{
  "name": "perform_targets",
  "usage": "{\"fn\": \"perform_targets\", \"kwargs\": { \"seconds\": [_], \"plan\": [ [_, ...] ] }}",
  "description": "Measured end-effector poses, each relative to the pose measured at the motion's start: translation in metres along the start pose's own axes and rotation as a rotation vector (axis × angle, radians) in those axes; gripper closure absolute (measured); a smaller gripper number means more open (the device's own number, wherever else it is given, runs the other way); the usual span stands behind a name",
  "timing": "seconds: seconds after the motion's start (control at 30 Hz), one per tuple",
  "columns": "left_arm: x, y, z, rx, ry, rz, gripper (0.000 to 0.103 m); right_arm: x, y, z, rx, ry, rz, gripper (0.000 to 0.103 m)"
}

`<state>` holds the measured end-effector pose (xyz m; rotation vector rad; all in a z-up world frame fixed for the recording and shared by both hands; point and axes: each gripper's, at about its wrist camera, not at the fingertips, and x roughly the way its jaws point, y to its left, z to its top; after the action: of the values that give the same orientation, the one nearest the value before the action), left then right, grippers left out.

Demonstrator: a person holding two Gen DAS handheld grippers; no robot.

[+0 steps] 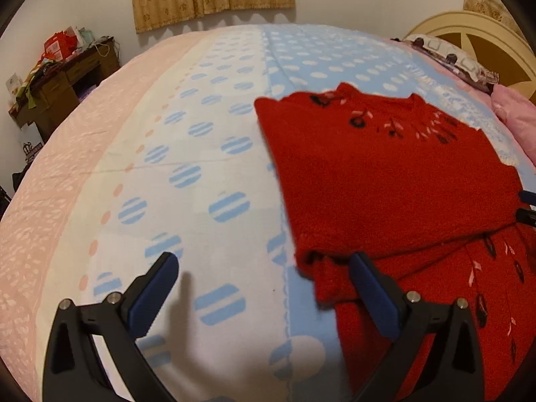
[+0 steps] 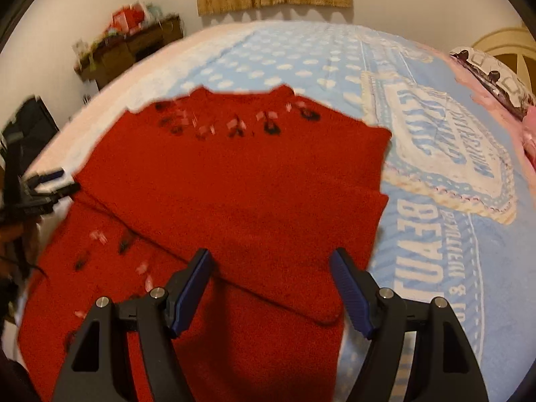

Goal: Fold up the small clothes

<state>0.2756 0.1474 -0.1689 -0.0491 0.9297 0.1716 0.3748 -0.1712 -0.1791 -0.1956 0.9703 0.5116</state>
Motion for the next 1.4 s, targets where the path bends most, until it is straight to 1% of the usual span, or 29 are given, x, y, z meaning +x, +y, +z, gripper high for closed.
{"fn": "perform_targets", "kwargs": {
  "seconds": [0.1, 0.17, 0.2, 0.3, 0.33, 0.4, 0.47, 0.53, 0.67, 0.8, 0.9, 0.97, 1.03, 1.17, 1.2, 1.3, 1.4],
  "plan": [
    [-0.009, -0.001, 0.0, -0.004, -0.022, 0.021, 0.0, -0.011, -0.004, 0.001, 0.046, -0.031, 0.018, 0.029],
    [-0.015, -0.003, -0.003, 0.003, -0.043, 0.02, 0.0, -0.02, -0.003, -0.001, 0.065, -0.051, 0.037, 0.029],
    [-0.016, -0.004, -0.004, 0.01, -0.045, 0.024, 0.0, -0.021, -0.001, -0.003, 0.057, -0.049, 0.032, 0.029],
    [-0.016, -0.007, -0.007, 0.016, -0.035, 0.035, 0.0, -0.008, 0.003, -0.011, 0.019, 0.017, -0.004, 0.029],
    [-0.018, -0.008, -0.007, 0.011, -0.035, 0.036, 0.0, -0.008, 0.004, -0.012, 0.014, 0.02, -0.019, 0.029],
    [-0.028, -0.008, -0.01, 0.006, -0.052, 0.016, 0.0, -0.02, 0.004, -0.012, 0.034, -0.013, -0.022, 0.029],
    [-0.042, -0.011, -0.014, 0.015, -0.082, 0.0, 0.0, -0.035, 0.007, -0.013, 0.048, -0.043, 0.003, 0.029],
    [-0.053, -0.015, -0.017, 0.027, -0.102, -0.009, 0.0, -0.05, 0.014, -0.019, 0.028, -0.072, -0.007, 0.029],
    [-0.072, -0.024, -0.024, 0.046, -0.135, -0.033, 0.0, -0.06, 0.025, -0.031, 0.001, -0.07, -0.009, 0.029],
    [-0.074, -0.032, -0.029, 0.071, -0.13, -0.033, 0.0, -0.058, 0.025, -0.041, 0.011, -0.057, -0.021, 0.029],
    [-0.07, -0.035, -0.035, 0.067, -0.116, -0.041, 0.0, -0.055, 0.024, -0.047, 0.035, -0.056, -0.01, 0.029],
    [-0.064, -0.037, -0.038, 0.065, -0.098, -0.044, 0.0, -0.051, 0.022, -0.05, 0.048, -0.044, -0.007, 0.029],
    [-0.054, -0.04, -0.041, 0.069, -0.06, -0.036, 0.0, -0.045, 0.021, -0.051, 0.061, -0.022, -0.002, 0.029],
    [-0.054, -0.043, -0.044, 0.076, -0.048, -0.04, 0.0, -0.034, 0.016, -0.052, 0.08, 0.025, -0.005, 0.029],
    [-0.056, -0.042, -0.044, 0.074, -0.045, -0.045, 0.0, -0.035, 0.017, -0.052, 0.077, 0.025, -0.008, 0.029],
    [-0.071, -0.041, -0.051, 0.062, -0.062, -0.1, 0.0, -0.041, 0.022, -0.053, 0.06, 0.021, -0.024, 0.029],
    [-0.093, -0.042, -0.063, 0.066, -0.109, -0.125, 0.0, -0.05, 0.025, -0.059, 0.053, 0.01, -0.025, 0.029]
  ]
}}
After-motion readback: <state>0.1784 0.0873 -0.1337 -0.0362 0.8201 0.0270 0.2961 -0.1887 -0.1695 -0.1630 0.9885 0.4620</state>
